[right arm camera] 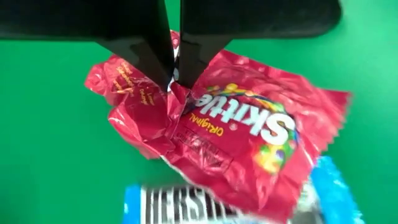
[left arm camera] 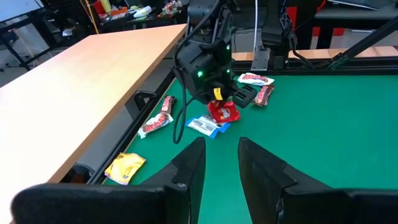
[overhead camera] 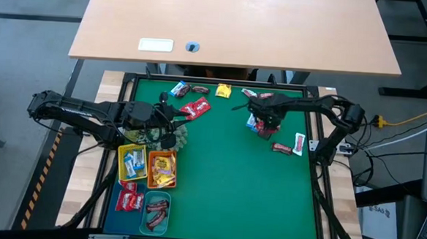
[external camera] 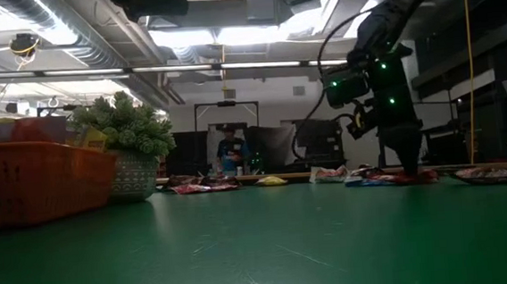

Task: Sort candy
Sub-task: Put the red candy into the blue basket

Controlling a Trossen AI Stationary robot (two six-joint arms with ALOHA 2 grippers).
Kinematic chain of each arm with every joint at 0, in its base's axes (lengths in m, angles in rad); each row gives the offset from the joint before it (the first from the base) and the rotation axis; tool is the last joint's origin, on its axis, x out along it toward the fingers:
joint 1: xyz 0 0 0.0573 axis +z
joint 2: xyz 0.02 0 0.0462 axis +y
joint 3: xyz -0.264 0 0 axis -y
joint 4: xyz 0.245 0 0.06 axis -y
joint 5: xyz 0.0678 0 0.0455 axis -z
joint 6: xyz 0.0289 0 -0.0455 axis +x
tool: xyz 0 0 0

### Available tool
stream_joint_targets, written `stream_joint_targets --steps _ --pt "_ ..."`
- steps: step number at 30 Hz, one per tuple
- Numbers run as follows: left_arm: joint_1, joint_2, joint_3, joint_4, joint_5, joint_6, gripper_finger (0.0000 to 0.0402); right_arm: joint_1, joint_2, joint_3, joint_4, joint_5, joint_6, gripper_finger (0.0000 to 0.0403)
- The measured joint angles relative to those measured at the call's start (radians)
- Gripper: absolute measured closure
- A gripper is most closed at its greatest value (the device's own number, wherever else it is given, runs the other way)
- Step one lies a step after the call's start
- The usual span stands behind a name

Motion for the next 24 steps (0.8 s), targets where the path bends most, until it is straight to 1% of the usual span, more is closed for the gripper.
stream_joint_targets --steps 3,9,16,20,22,24 --pt "0.0 0.0 0.0 0.0 0.0 0.002 0.0311 0.0 0.0 0.023 -0.004 -0.033 -0.017 0.0389" --pt "0.0 0.0 0.0 0.0 0.0 0.002 0.0311 0.0 0.0 0.082 -0.017 -0.064 -0.043 0.0387" --pt "0.0 0.0 0.0 0.0 0.0 0.003 0.0311 0.0 -0.002 0.195 -0.005 -0.105 -0.044 0.0387" --pt "0.0 0.0 0.0 0.0 0.0 0.003 0.0311 0.0 -0.002 0.25 0.088 -0.174 -0.044 0.0387" --pt "0.0 0.0 0.0 0.0 0.0 0.003 0.0311 0.0 -0.002 0.264 0.17 -0.235 -0.044 0.0387" --pt "0.0 0.0 0.0 0.0 0.0 0.003 0.0311 0.004 -0.003 0.267 0.274 -0.317 -0.043 0.0387"
